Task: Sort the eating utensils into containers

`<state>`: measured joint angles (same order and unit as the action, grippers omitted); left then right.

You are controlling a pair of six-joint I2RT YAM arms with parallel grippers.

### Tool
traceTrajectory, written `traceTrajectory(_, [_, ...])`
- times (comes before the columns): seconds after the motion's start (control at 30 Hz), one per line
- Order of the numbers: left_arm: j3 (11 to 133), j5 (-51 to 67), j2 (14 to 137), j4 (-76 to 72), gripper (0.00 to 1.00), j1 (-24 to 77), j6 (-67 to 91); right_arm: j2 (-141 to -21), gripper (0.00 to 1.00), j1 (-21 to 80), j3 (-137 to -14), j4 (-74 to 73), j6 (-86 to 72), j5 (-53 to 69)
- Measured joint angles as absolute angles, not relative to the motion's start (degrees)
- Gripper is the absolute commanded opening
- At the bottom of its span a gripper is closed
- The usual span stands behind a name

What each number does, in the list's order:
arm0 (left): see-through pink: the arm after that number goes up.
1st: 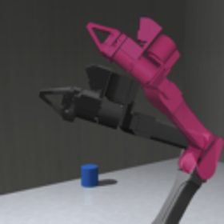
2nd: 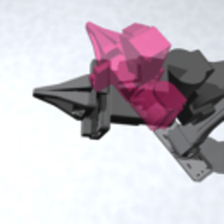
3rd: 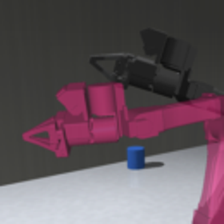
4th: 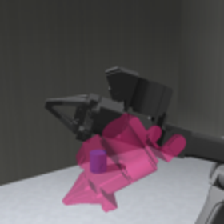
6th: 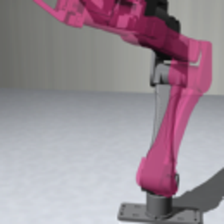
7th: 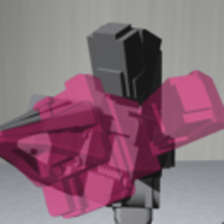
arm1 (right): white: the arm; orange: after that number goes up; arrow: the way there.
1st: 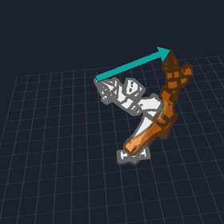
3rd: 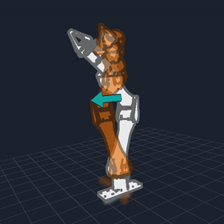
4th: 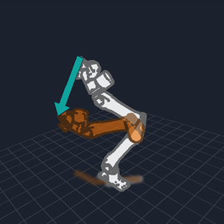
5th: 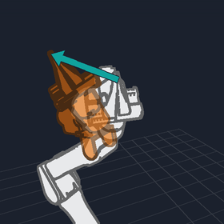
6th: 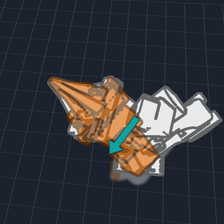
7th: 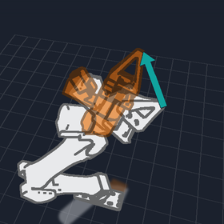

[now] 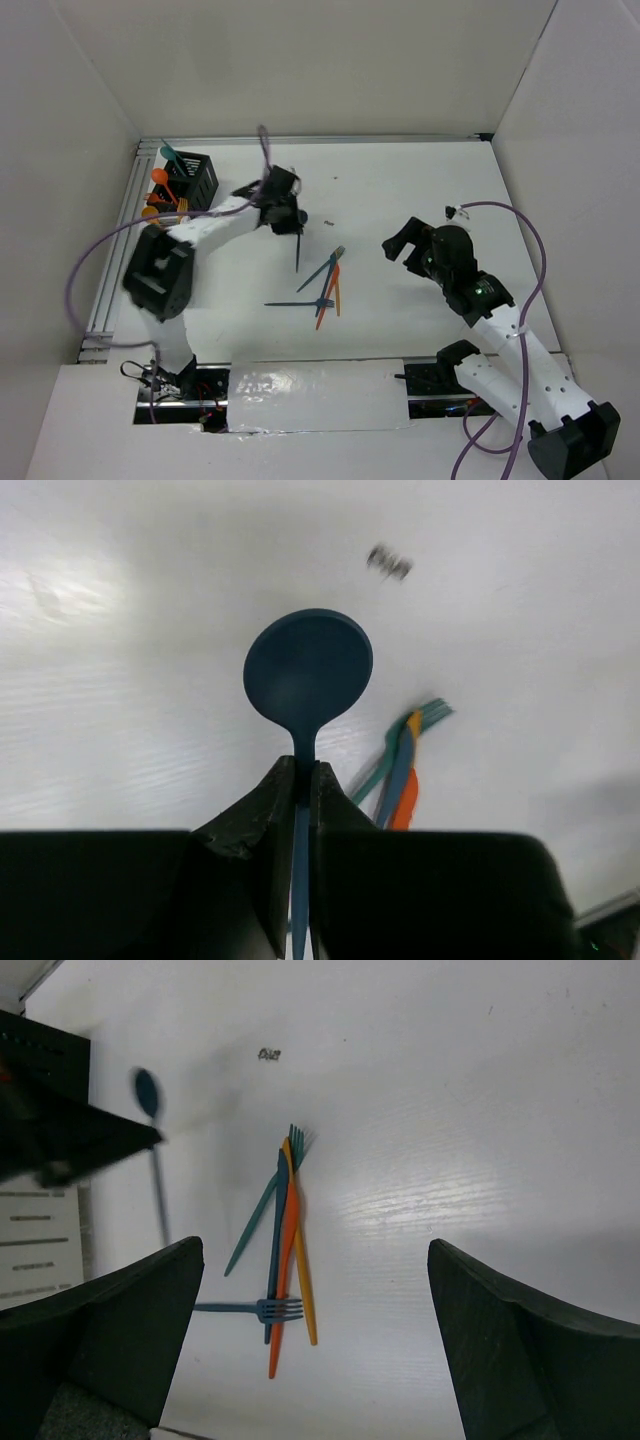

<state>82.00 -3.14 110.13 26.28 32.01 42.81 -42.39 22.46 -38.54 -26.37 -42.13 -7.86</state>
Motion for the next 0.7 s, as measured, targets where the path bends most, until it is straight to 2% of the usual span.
traceTrajectory(0.2, [69.7, 4.4, 72.0, 9.6, 0.00, 18.4, 28.4, -46.2, 1.00, 22.5, -38.5, -22.4, -39.9, -5.1])
traceTrajectory(0.3, [66.4, 6.6, 58.2, 0.3, 0.00, 10.8, 25.1, -49.5, 1.00, 22.5, -38.7, -19.7, -38.3, -3.3])
traceTrajectory(0.43, [60.2, 0.6, 50.2, -3.2, 0.00, -0.8, 23.9, -54.5, 1.00, 22.5, -39.7, -16.7, -36.4, -1.6])
traceTrajectory(0.7, [42.2, -13.7, 41.9, 0.7, 0.00, -14.6, 24.3, -61.1, 1.00, 22.5, -41.5, -12.4, -34.4, 0.4])
